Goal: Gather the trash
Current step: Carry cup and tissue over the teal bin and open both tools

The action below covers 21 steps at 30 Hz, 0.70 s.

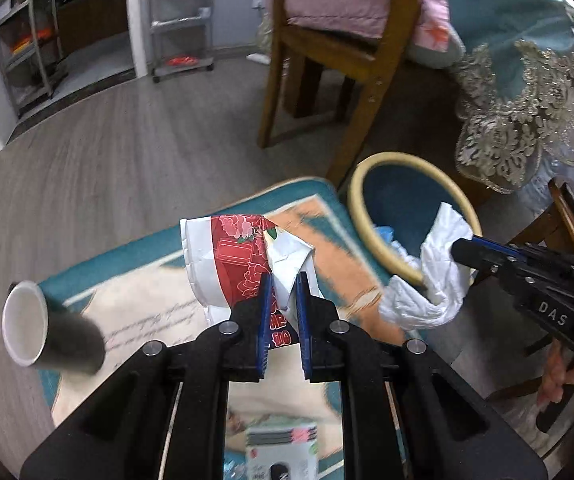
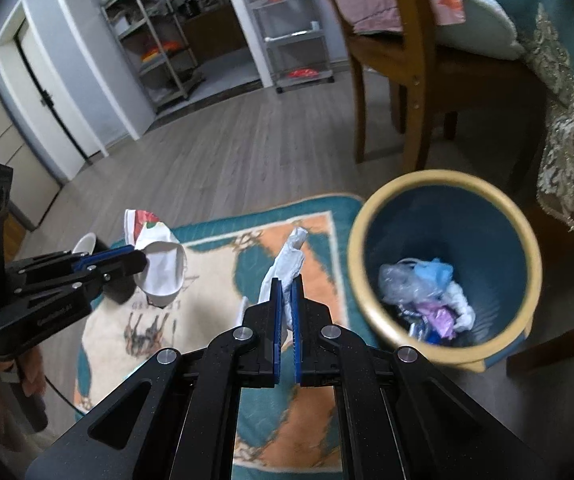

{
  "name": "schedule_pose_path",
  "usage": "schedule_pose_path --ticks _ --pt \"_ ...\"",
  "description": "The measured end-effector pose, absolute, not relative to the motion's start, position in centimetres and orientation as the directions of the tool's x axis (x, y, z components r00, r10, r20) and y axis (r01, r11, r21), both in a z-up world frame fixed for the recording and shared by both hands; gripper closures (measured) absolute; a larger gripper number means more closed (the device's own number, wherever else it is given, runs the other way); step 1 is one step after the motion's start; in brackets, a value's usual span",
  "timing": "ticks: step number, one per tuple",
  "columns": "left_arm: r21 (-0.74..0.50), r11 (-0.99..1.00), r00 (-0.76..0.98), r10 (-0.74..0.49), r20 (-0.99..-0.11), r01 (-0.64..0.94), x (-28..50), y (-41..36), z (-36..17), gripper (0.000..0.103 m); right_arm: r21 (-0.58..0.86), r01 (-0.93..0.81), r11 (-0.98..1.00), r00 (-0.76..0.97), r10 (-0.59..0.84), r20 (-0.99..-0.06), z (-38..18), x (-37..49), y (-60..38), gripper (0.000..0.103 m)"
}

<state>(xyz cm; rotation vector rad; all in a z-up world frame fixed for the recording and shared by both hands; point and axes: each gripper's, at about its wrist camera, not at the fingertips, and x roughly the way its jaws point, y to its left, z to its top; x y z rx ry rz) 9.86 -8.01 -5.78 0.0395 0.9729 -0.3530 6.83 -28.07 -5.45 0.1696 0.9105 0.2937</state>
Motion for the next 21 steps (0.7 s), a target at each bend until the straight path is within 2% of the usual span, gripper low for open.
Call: schedule_pose_path --ticks 7,21 --pt "-0.161 0.909 0.484 -0.347 -0.803 0.385 12.0 -13.7 -6.1 0.092 0.256 -0.118 0.959 0.606 0.274 -0.747 -5.3 8.8 -32.4 0.097" --pt "-0.134 0.836 0.449 -0.413 -0.792 0.532 13.9 -23.9 -9.9 0.092 0.176 0.037 0.984 0.599 0.119 -0.792 -8.0 12.5 -40.5 0.097"
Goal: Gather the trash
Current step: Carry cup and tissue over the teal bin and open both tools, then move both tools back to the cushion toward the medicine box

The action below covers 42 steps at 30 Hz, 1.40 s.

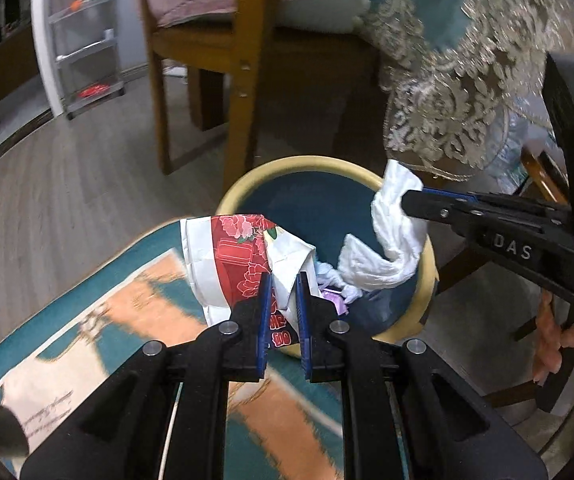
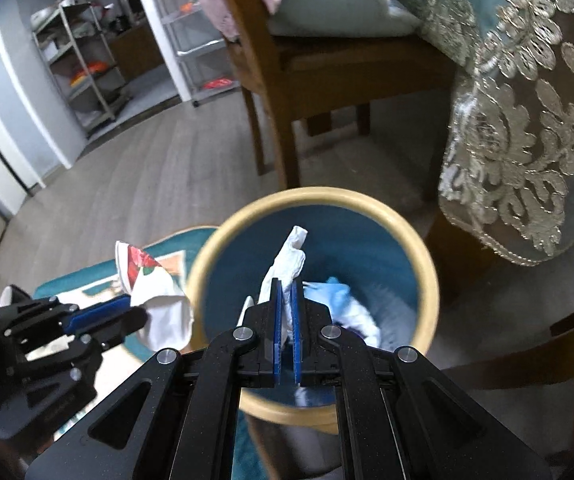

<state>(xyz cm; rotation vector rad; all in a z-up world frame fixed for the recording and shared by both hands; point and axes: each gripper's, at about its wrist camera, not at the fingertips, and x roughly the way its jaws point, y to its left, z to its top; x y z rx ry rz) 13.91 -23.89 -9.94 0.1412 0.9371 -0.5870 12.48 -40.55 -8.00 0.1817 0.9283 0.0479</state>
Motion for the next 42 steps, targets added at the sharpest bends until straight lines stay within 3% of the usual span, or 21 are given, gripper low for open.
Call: schedule_pose_path --ticks 4,6,7,8,12,16,19,26,33,37,42 --pt "-0.131 0.809 0.438 -0.438 -0.785 0.574 13.8 -25.2 -10.9 0.089 0.133 0.059 0.989 0.597 0.072 -0.799 -8.5 12.6 -41.2 0.096" --pt "-0.129 0.808 0.432 -0.433 -0.791 0.575 13.8 -25.4 -11.3 0.075 0.130 0.077 0.989 0.591 0.060 -0.804 -8.7 12.6 -41.5 0.092" --pt "-0.131 0.811 0.433 -0.432 -0.791 0.570 13.8 -25.3 -11.3 0.061 0.132 0.082 0.988 0.592 0.059 -0.804 -8.7 12.5 -41.8 0.090" --pt "-0.136 0.814 0.437 -0.435 -0.788 0.565 13.8 -25.1 -11.2 0.054 0.134 0.087 0.987 0.592 0.057 -0.804 -8.7 12.4 -41.8 0.089" --pt "-0.138 0.820 0.445 -0.433 -0.784 0.555 13.9 -24.5 -10.8 0.054 0.134 0.084 0.987 0.595 0.058 -0.801 -8.4 12.4 -41.6 0.086" --pt "-0.135 0.830 0.451 -0.422 -0.786 0.541 13.6 -23.4 -10.3 0.054 0.123 0.076 0.989 0.608 0.052 -0.792 -7.8 12.1 -41.2 0.069" --pt "-0.113 0.833 0.468 -0.411 -0.783 0.542 12.8 -22.3 -9.5 0.053 0.112 0.063 0.992 0.613 0.050 -0.788 -7.3 12.0 -40.5 0.063" --pt "-0.075 0.865 0.518 -0.365 -0.774 0.497 10.5 -17.7 -7.4 0.046 0.110 -0.004 0.994 0.623 0.089 -0.777 -6.5 11.4 -37.6 0.051" --pt "-0.059 0.934 0.591 -0.271 -0.760 0.351 7.9 -10.5 -5.1 0.036 0.114 -0.127 0.985 0.599 0.168 -0.783 -6.2 9.7 -32.3 0.027" --pt "-0.056 0.964 0.622 -0.212 -0.753 0.261 6.2 -5.8 -4.2 0.029 0.136 -0.219 0.966 0.542 0.236 -0.806 -7.0 8.2 -28.3 0.025" --pt "-0.044 0.984 0.619 -0.141 -0.772 0.170 4.1 -1.1 -4.3 0.028 0.144 -0.303 0.942 0.475 0.280 -0.834 -8.2 6.1 -23.4 0.023"
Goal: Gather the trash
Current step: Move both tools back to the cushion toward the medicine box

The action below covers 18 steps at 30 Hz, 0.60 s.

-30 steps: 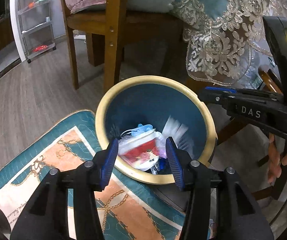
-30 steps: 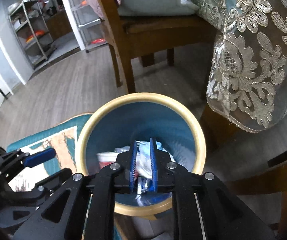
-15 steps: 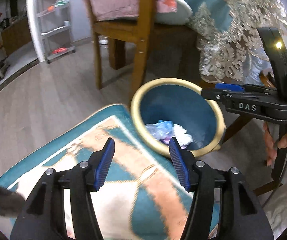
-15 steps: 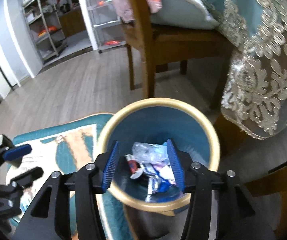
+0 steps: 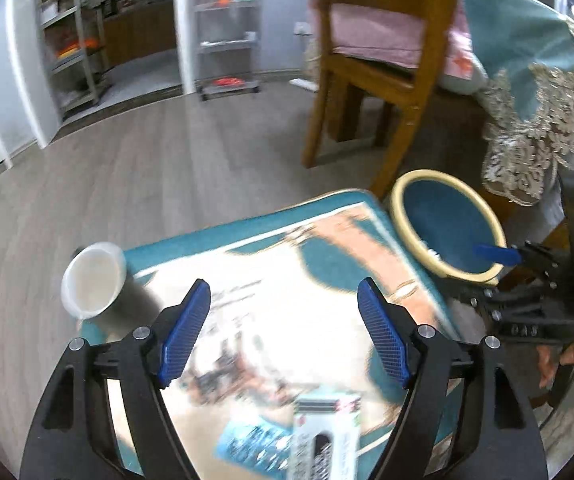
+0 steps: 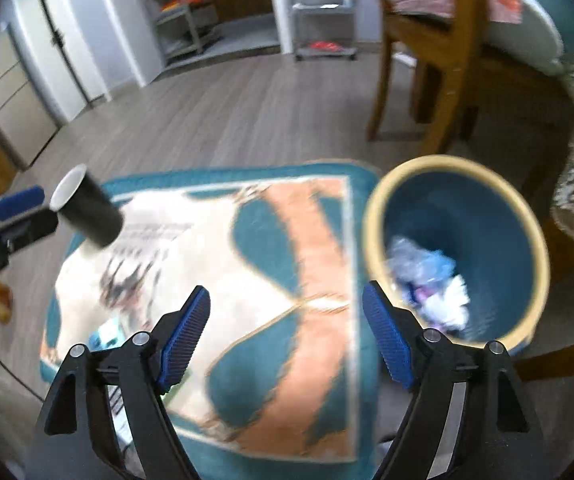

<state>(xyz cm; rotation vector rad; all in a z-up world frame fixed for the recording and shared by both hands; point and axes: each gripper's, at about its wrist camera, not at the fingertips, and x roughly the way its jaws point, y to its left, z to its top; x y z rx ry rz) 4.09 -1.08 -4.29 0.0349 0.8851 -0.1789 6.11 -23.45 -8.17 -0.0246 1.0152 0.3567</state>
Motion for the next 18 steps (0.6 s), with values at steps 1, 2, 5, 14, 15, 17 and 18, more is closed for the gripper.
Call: schedule_pose_path --ticks 1,2,5,14,15,17,18 --pt "-0.034 0.987 0.618 -0.123 -0.777 0.155 3.6 -0.1 -4.4 0.028 0.155 -0.311 0.938 0.459 0.291 -0.839 -8.5 5.7 -22.7 0.022" --pt "-0.027 0.989 0.618 -0.114 -0.778 0.149 3.2 0.5 -4.4 0.028 0.172 -0.320 0.932 0.437 0.306 -0.846 -8.9 5.2 -21.8 0.022" --pt "-0.001 0.991 0.620 -0.083 -0.780 0.132 2.1 2.2 -4.5 0.028 0.207 -0.342 0.917 0.377 0.336 -0.863 -10.0 4.0 -19.4 0.018" --pt "0.002 0.992 0.627 -0.079 -0.775 0.127 1.1 4.5 -4.4 0.027 0.246 -0.355 0.902 0.215 0.335 -0.917 -15.0 1.1 -13.1 0.010" --pt "0.003 0.991 0.628 -0.081 -0.774 0.132 1.0 4.6 -4.4 0.027 0.247 -0.351 0.903 0.199 0.329 -0.923 -15.6 1.0 -12.7 0.010" --pt "0.008 0.990 0.628 -0.085 -0.773 0.143 0.9 4.6 -4.4 0.027 0.256 -0.335 0.907 0.165 0.324 -0.932 -16.6 0.7 -12.0 0.010" --pt "0.008 0.989 0.627 -0.088 -0.774 0.149 1.0 4.6 -4.5 0.027 0.263 -0.325 0.908 0.153 0.325 -0.933 -17.0 0.6 -11.8 0.010"
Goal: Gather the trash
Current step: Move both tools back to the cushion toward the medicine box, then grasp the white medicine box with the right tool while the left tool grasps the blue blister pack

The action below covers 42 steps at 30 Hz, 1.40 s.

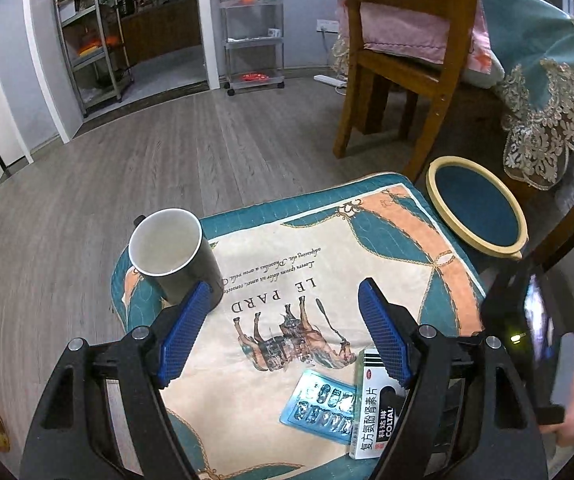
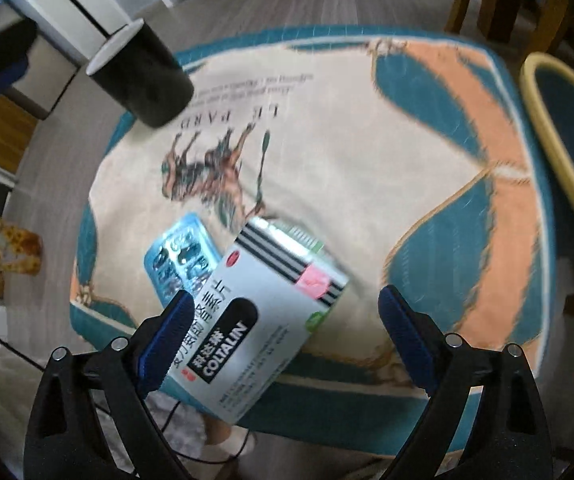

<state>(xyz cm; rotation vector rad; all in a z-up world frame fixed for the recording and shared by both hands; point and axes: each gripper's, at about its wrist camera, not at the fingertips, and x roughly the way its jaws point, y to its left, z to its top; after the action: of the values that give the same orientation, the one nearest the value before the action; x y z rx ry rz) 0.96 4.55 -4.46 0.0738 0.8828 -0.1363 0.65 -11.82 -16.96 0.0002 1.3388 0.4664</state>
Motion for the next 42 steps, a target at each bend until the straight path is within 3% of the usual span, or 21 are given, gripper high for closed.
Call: schedule_pose_path --ticks 6,11,14,16,18,19,21,23,24,25,30,34,35,36,42 --pt "0.005 0.985 0.627 -0.106 -0.772 0.172 1.0 4.5 -4.6 0.027 0.304 -0.270 0.914 0.105 0.342 -0.934 -18.2 0.7 -10.7 0.007" --pt "0.016 0.982 0.616 -0.104 -0.781 0.186 1.1 4.3 -5.0 0.027 0.249 -0.328 0.911 0.108 0.298 -0.948 -19.3 0.7 -8.9 0.008" --pt "0.019 0.982 0.607 -0.101 -0.788 0.189 1.1 4.2 -5.4 0.027 0.196 -0.369 0.909 0.169 0.273 -0.947 -18.6 0.8 -8.9 0.025" --pt "0.029 0.981 0.597 -0.094 -0.797 0.193 1.2 4.1 -5.9 0.027 0.186 -0.360 0.914 0.205 0.272 -0.940 -17.9 1.4 -9.7 0.065" --pt "0.028 0.980 0.583 -0.093 -0.807 0.196 1.4 3.9 -6.3 0.027 0.208 -0.339 0.917 0.201 0.287 -0.936 -17.7 2.3 -11.0 0.082" --pt "0.028 0.980 0.576 -0.092 -0.812 0.196 1.4 3.8 -6.6 0.027 0.224 -0.326 0.918 0.191 0.296 -0.936 -17.8 2.6 -11.5 0.084" --pt "0.036 0.980 0.558 -0.082 -0.825 0.196 1.6 3.4 -7.2 0.027 0.283 -0.275 0.919 0.150 0.331 -0.931 -18.4 3.1 -12.8 0.083" --pt "0.051 0.978 0.549 -0.070 -0.833 0.202 1.8 2.9 -7.6 0.027 0.319 -0.266 0.910 0.120 0.360 -0.925 -18.6 3.0 -13.0 0.067" --pt "0.054 0.978 0.549 -0.069 -0.833 0.204 1.8 2.8 -7.6 0.027 0.322 -0.276 0.906 0.118 0.364 -0.924 -18.5 2.7 -12.8 0.043" --pt "0.055 0.977 0.548 -0.068 -0.834 0.206 1.8 2.6 -7.7 0.027 0.320 -0.300 0.899 0.124 0.369 -0.921 -18.2 2.2 -12.2 0.027" --pt "0.069 0.975 0.546 -0.058 -0.835 0.209 1.7 2.1 -7.8 0.028 0.257 -0.414 0.873 0.121 0.332 -0.935 -17.9 0.2 -8.9 0.013" --pt "0.081 0.977 0.538 -0.038 -0.842 0.196 1.6 2.6 -8.1 0.027 0.191 -0.436 0.880 0.093 0.255 -0.962 -19.7 -0.5 -8.5 0.013" --pt "0.080 0.979 0.540 -0.034 -0.841 0.187 1.7 2.8 -8.1 0.027 0.203 -0.422 0.883 0.091 0.264 -0.960 -19.9 -0.4 -8.8 0.016" --pt "0.070 0.983 0.542 -0.033 -0.840 0.169 1.7 3.3 -8.0 0.027 0.216 -0.413 0.885 0.089 0.276 -0.957 -19.9 -0.2 -9.0 0.027" --pt "0.026 0.994 0.543 -0.037 -0.839 0.107 1.8 4.7 -7.8 0.027 0.211 -0.400 0.892 0.146 0.290 -0.946 -18.8 0.4 -10.3 0.029"
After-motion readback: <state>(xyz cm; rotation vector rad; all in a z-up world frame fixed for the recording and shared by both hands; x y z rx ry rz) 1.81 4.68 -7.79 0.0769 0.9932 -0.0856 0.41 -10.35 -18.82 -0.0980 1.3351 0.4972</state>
